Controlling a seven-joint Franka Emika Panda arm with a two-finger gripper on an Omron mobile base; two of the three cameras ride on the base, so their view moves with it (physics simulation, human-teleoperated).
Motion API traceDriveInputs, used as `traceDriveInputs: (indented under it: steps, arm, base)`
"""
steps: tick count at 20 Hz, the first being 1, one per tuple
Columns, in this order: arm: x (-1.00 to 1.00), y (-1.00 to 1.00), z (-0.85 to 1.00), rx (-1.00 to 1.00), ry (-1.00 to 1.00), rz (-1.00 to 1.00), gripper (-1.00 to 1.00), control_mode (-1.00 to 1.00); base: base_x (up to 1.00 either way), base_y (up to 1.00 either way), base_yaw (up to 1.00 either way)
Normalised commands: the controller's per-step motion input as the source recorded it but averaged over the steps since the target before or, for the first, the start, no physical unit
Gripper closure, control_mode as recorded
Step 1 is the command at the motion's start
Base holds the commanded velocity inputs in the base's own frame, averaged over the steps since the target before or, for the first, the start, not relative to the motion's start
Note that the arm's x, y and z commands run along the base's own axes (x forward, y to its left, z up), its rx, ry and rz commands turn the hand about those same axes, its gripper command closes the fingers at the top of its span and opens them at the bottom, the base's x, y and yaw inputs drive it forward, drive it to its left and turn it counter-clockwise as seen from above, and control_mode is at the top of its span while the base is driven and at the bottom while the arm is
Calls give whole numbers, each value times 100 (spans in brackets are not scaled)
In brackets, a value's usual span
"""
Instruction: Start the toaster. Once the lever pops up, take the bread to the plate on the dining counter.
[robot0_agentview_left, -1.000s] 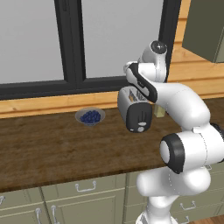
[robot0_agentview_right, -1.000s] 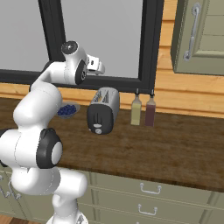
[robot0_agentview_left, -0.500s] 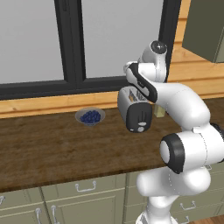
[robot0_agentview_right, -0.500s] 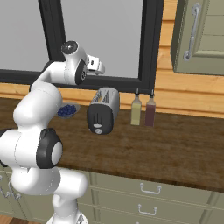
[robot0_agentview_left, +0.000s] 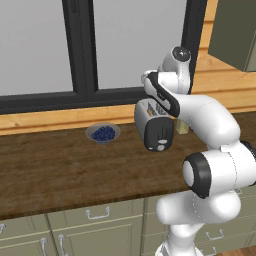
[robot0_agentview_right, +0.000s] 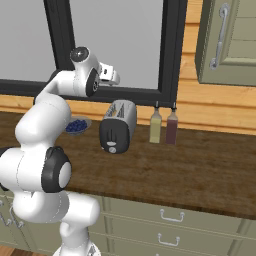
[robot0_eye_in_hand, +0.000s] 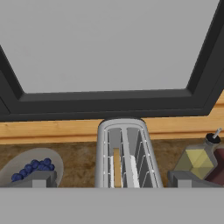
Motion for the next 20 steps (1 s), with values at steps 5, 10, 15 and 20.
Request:
traceDriveInputs:
  steps: [5,10,15,20]
  arm:
    - [0,0,0,0,0,0,-100,-100]
    - [0,0,0,0,0,0,-100,-100]
    - [0,0,0,0,0,0,-100,-100]
    - [0,0,0,0,0,0,-100,-100]
  base:
    - [0,0,0]
    - [0,0,0]
    - [0,0,0]
    - [0,0,0]
